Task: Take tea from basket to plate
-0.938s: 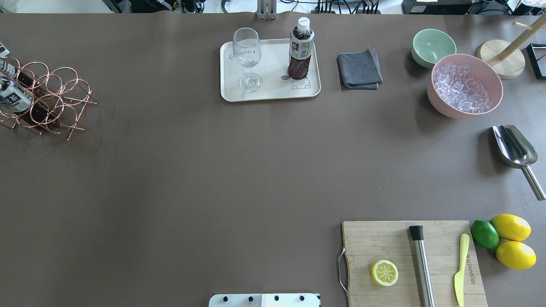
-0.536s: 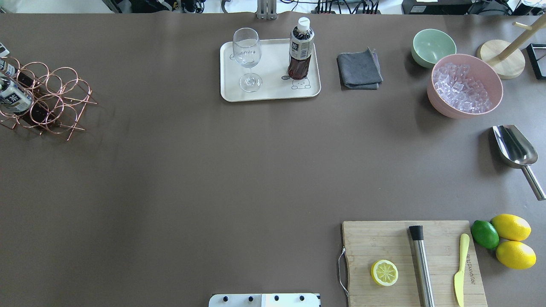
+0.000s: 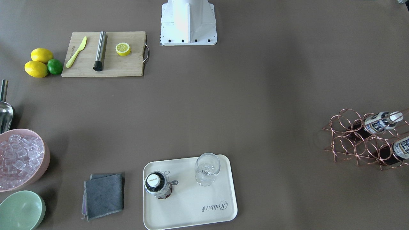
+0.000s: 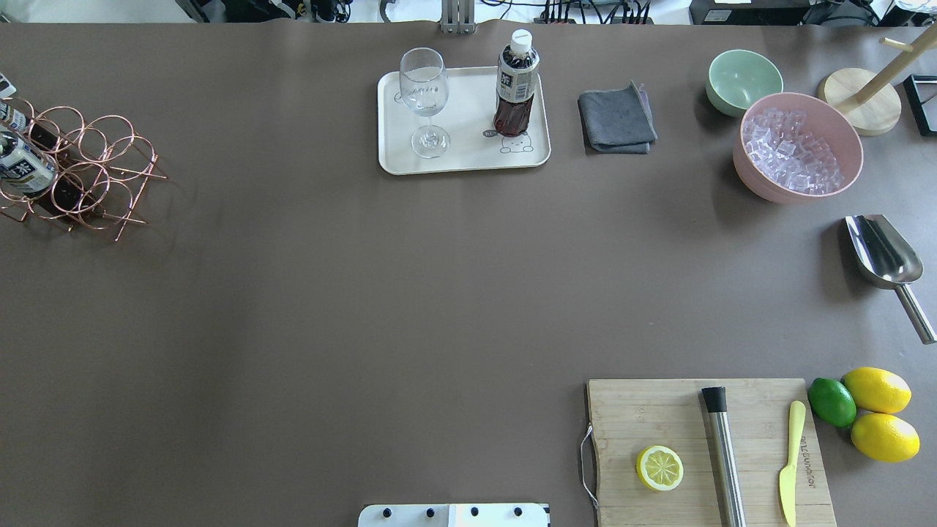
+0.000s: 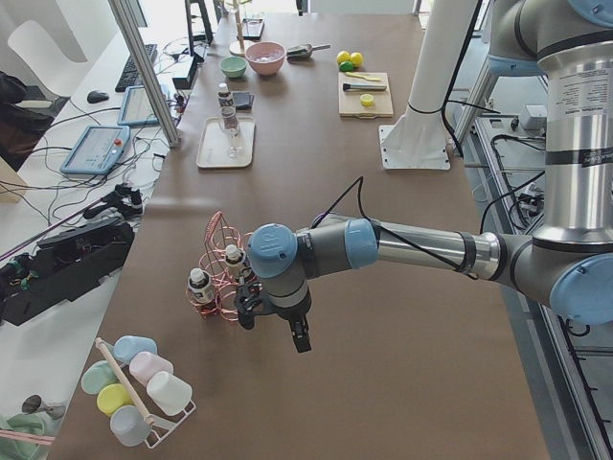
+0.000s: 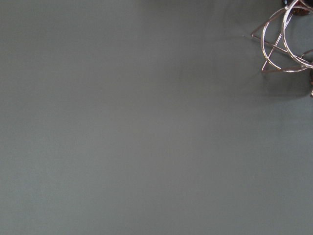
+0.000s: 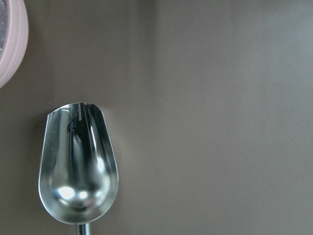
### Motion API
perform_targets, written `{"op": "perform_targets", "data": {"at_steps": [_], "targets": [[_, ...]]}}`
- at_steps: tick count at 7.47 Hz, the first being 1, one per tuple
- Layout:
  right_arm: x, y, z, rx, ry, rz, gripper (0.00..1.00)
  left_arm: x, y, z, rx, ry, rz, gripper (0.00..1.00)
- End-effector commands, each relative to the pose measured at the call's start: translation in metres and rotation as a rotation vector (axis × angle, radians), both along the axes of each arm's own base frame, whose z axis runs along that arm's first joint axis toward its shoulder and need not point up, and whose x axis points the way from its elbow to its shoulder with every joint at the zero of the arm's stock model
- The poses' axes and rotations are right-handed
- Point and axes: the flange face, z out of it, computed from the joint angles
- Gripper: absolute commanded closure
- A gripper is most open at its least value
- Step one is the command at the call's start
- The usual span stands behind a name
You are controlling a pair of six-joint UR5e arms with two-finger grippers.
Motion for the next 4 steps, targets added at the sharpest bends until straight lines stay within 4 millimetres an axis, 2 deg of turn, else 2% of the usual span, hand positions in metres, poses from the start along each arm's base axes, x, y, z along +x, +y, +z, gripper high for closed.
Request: {"op": "perform_targets", "data": {"at_steps": [1,4], "targets": [[-0.0008,-0.0014,-0.0039,0.002,0.001,0.005,0.0,0.0117,-0.0052,0.0005,-0.001,-0.005,-0.002,0.01],[-0.0005,-0.0023,0.0001,-0.005,0.007,0.005,0.0,0.0117,-0.0052,0.0005,-0.001,-0.005,-0.002,0.01]]}}
